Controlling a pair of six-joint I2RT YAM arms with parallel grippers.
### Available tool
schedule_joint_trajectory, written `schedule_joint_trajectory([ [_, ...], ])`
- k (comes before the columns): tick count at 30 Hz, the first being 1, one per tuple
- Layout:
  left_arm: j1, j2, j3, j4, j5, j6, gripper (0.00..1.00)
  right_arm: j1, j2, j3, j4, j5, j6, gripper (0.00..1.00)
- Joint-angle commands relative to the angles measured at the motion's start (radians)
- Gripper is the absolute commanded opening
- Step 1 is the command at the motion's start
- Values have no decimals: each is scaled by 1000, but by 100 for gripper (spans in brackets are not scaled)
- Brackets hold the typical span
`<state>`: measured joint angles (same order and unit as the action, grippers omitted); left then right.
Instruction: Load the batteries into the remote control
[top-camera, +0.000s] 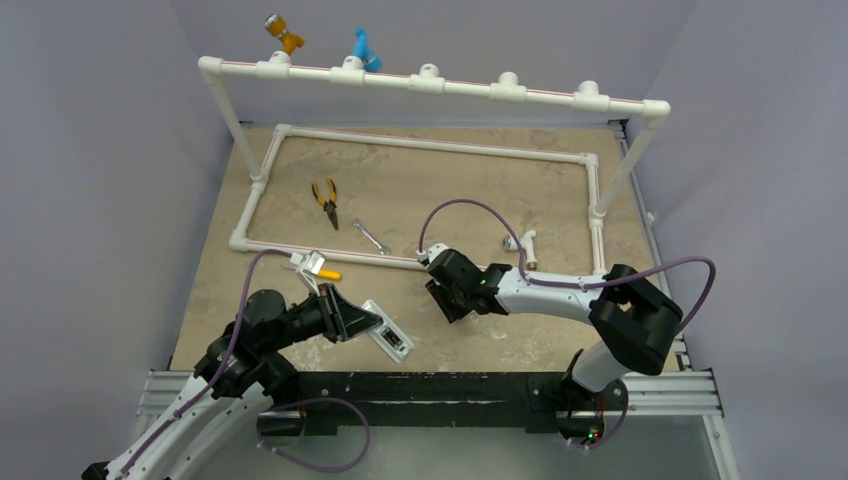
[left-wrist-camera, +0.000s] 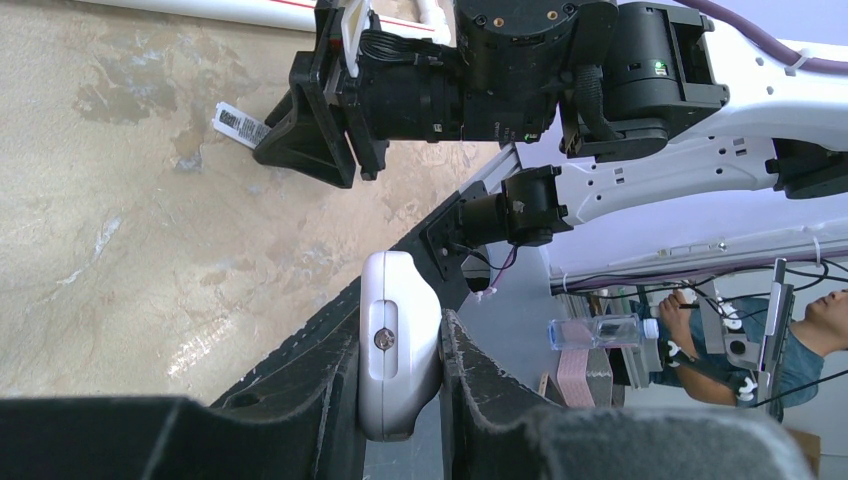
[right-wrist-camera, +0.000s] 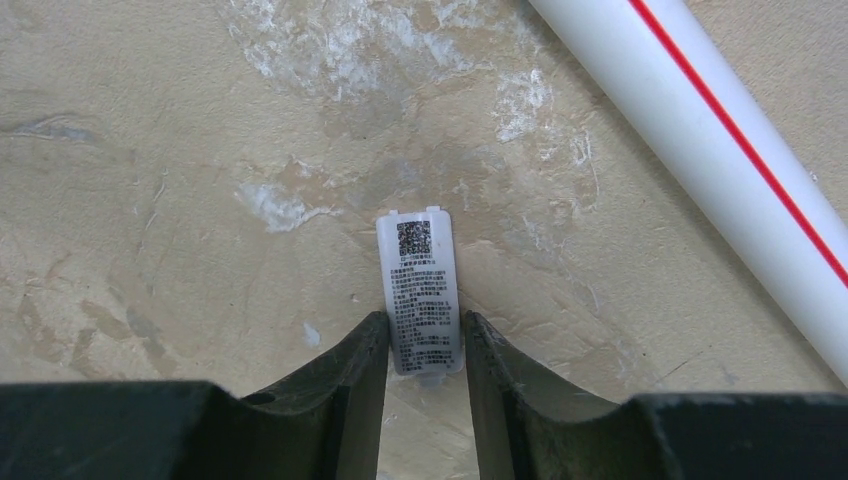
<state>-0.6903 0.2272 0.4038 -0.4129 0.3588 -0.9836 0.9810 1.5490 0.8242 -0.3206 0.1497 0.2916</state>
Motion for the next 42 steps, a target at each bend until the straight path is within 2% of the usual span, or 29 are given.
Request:
schedule_joint_trajectory([
  [1, -4, 4, 35, 41, -2, 10, 0, 1, 8, 9, -8, 5, -9, 32],
  [7, -3, 10, 33, 48, 2, 6, 0, 1, -5, 2, -5, 1, -2, 27],
  [19, -3, 45, 35, 85, 10, 8, 0, 1, -137, -61, 24, -66, 45, 20],
  [30, -3, 92, 6, 167, -2, -15, 0, 1, -370, -41, -166, -12, 51, 19],
  [35, -3, 56, -79, 275, -47, -77, 0, 12, -428, 26, -259, -2, 37, 18],
  [38, -3, 41, -142, 406, -56, -116, 0, 38, -470, 80, -296, 0, 29, 17],
  [42, -4, 36, -210, 531, -72, -172, 0, 137, -509, 159, -344, 57, 16, 17],
])
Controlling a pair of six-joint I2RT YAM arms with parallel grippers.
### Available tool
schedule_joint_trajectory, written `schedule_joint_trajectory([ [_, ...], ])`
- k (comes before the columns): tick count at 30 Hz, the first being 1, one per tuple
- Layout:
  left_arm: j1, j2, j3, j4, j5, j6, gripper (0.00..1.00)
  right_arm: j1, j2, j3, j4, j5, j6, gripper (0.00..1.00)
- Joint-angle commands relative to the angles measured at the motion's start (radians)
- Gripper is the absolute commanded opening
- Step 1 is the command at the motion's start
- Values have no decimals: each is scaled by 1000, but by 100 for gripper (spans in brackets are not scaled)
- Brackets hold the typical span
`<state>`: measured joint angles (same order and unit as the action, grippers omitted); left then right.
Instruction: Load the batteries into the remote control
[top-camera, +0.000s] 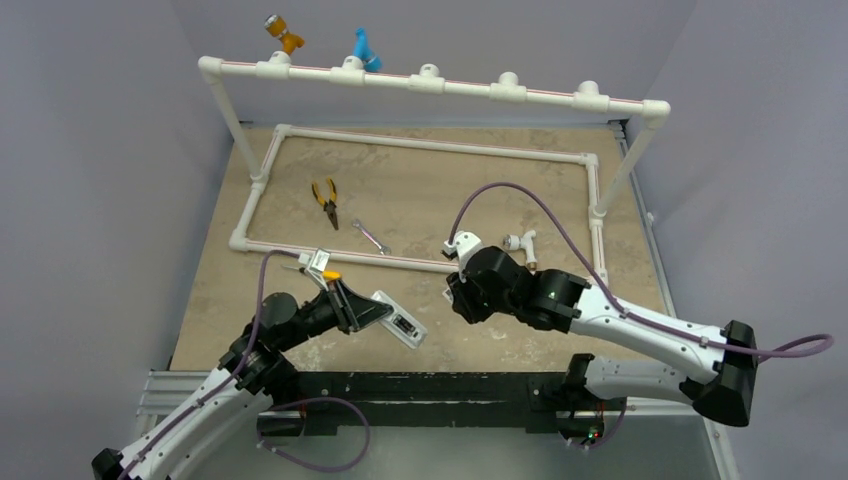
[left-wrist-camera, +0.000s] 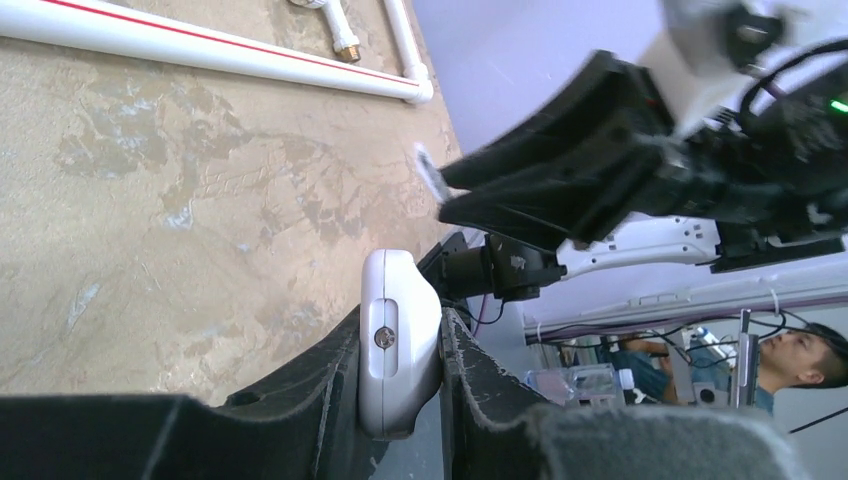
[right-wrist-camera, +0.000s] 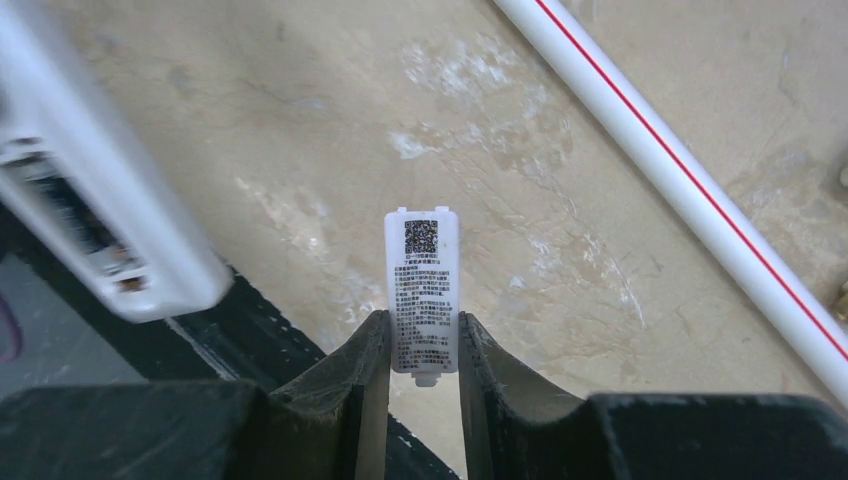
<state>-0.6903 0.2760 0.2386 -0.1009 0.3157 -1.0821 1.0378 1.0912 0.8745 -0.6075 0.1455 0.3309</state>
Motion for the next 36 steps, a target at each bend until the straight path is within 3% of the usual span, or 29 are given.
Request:
schedule_joint_trajectory([
  [1, -4, -10, -53, 229, -32, -81, 0, 105, -52, 132, -72, 74, -27, 18],
  [17, -4, 54, -68, 259, -22, -114, 0, 293, 169, 351, -149, 148, -51, 17],
  [36, -3, 50, -80, 280, -7, -107, 0, 318, 224, 384, -82, 76, -46, 17],
])
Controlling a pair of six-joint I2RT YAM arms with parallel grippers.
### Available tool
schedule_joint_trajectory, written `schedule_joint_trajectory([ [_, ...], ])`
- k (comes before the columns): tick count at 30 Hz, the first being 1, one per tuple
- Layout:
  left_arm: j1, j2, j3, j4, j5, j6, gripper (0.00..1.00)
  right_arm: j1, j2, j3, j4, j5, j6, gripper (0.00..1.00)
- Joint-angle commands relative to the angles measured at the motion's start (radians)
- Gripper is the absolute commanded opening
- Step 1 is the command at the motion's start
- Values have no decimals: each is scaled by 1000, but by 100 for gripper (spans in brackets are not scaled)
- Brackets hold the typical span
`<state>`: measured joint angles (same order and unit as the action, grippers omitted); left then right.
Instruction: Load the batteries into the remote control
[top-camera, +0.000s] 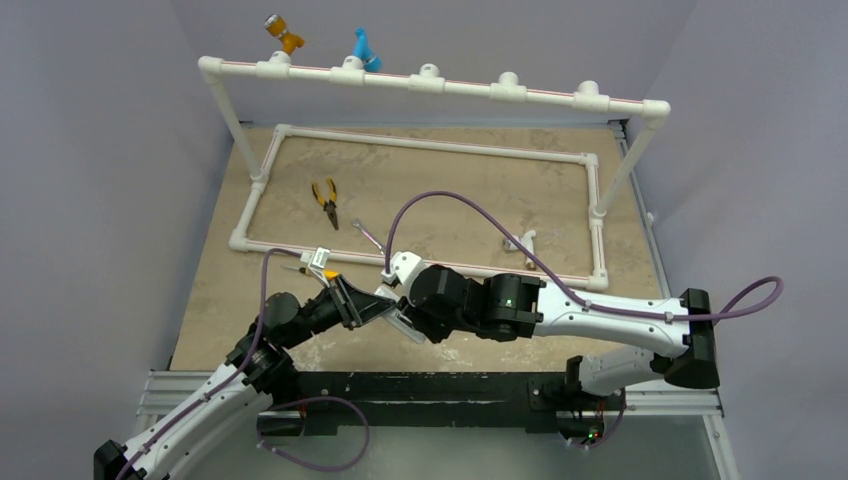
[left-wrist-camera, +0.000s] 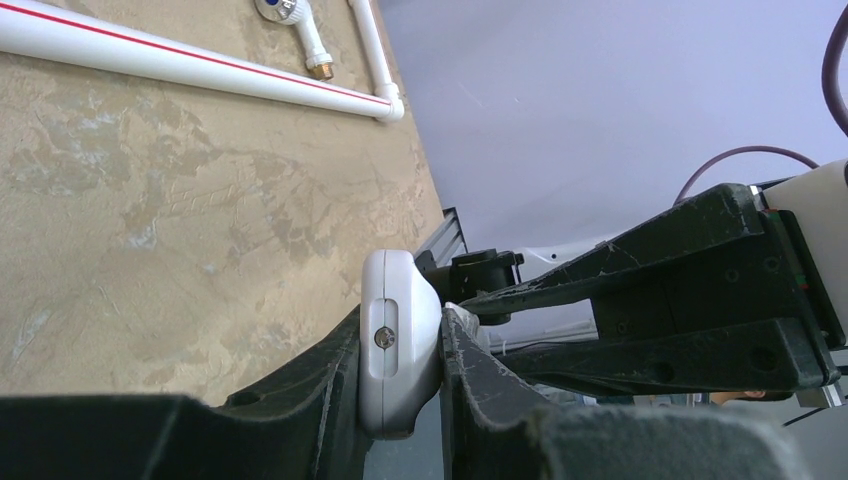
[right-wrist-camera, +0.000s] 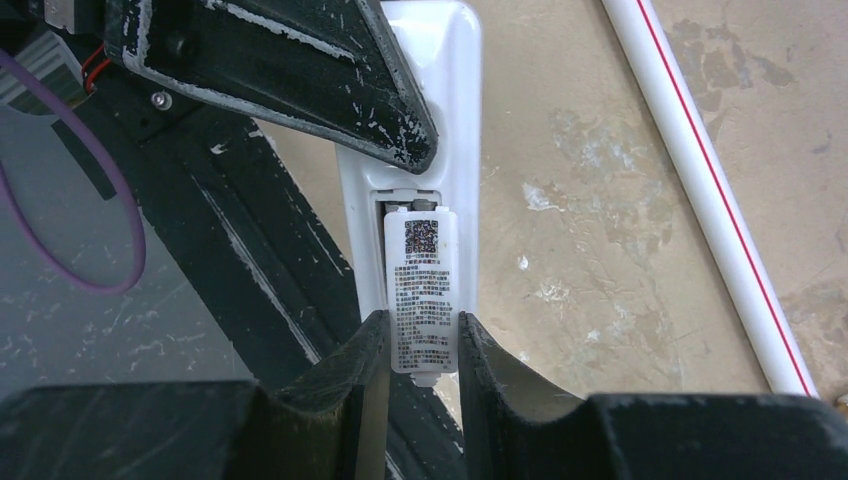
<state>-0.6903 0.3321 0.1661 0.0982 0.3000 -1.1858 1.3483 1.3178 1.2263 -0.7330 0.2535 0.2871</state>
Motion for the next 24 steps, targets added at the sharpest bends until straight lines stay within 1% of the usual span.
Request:
schedule_joint_trajectory([
  [1, -4, -7, -9, 85, 11, -5, 0, 8, -3, 31, 48, -34, 0, 17],
  [11, -4, -5, -3, 90, 26, -7, 0, 8, 3, 25, 76, -41, -1, 18],
  [24, -3, -18, 12, 60, 8, -5, 0, 8, 24, 26, 51, -29, -3, 18],
])
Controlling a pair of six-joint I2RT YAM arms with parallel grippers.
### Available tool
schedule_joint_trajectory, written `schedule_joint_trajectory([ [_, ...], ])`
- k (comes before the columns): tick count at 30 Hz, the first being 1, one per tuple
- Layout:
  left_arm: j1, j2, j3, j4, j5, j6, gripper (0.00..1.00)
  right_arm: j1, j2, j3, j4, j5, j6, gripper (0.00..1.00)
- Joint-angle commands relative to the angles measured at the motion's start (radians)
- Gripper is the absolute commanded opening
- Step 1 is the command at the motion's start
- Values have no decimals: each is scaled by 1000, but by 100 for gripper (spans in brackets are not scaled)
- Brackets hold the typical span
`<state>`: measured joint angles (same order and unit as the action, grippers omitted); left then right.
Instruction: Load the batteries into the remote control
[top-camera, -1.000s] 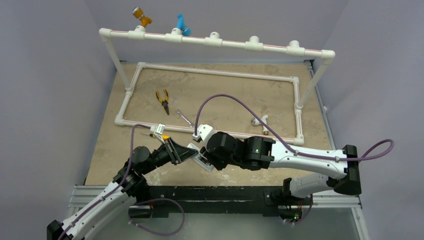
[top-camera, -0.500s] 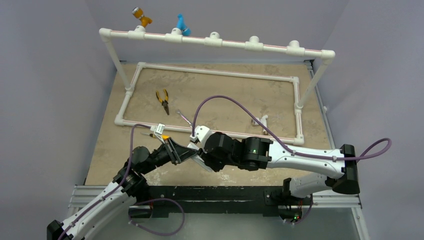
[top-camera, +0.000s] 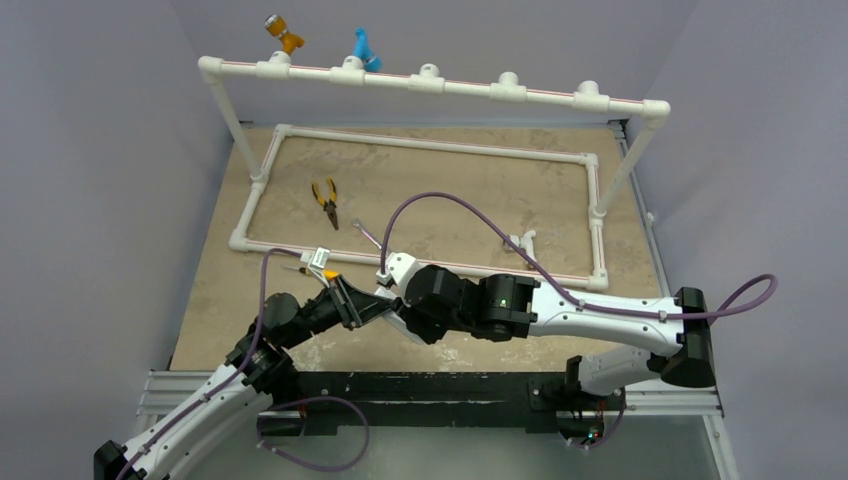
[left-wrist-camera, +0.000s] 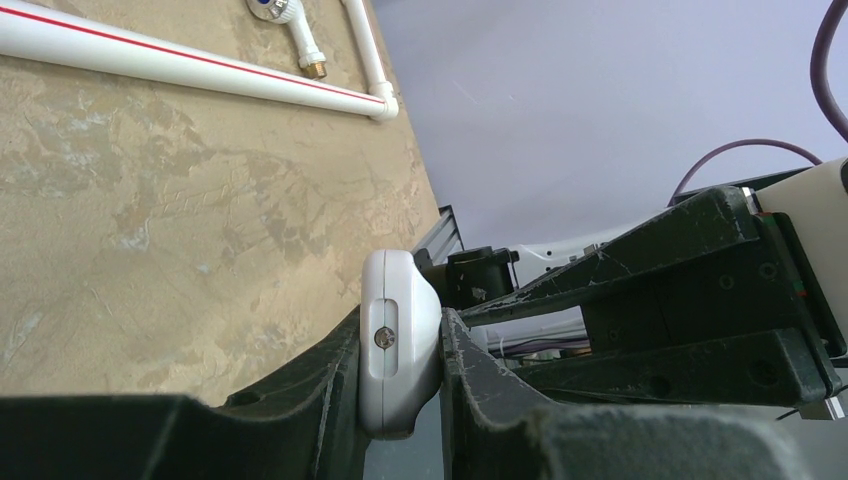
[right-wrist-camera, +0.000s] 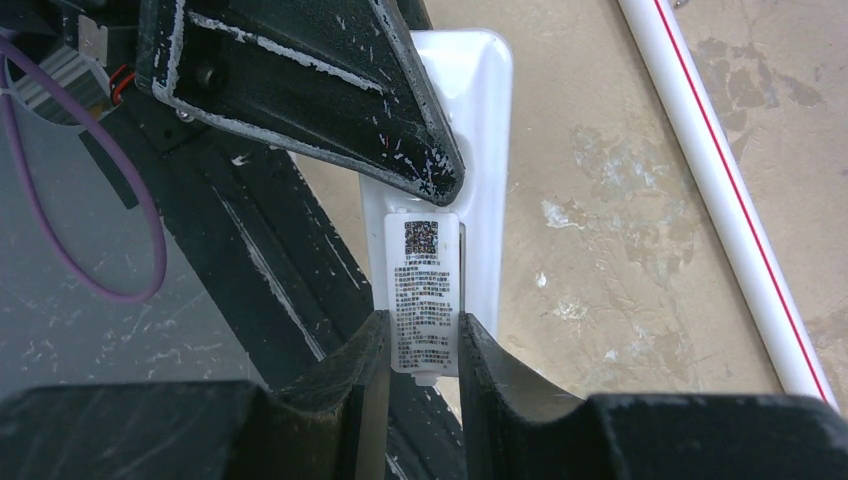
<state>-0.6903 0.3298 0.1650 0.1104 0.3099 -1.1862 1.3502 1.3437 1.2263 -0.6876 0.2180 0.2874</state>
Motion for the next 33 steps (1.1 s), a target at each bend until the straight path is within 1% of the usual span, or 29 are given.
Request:
schedule_joint_trajectory([
  [1, -3, -18, 14, 45, -3, -4, 0, 6, 0, 27, 4, 7, -3, 18],
  [13, -3, -30, 25, 2, -10, -4, 0, 6, 16, 37, -25, 6, -8, 19],
  [33, -3, -20, 42, -12, -23, -1, 0, 6, 32, 35, -33, -12, -8, 20],
])
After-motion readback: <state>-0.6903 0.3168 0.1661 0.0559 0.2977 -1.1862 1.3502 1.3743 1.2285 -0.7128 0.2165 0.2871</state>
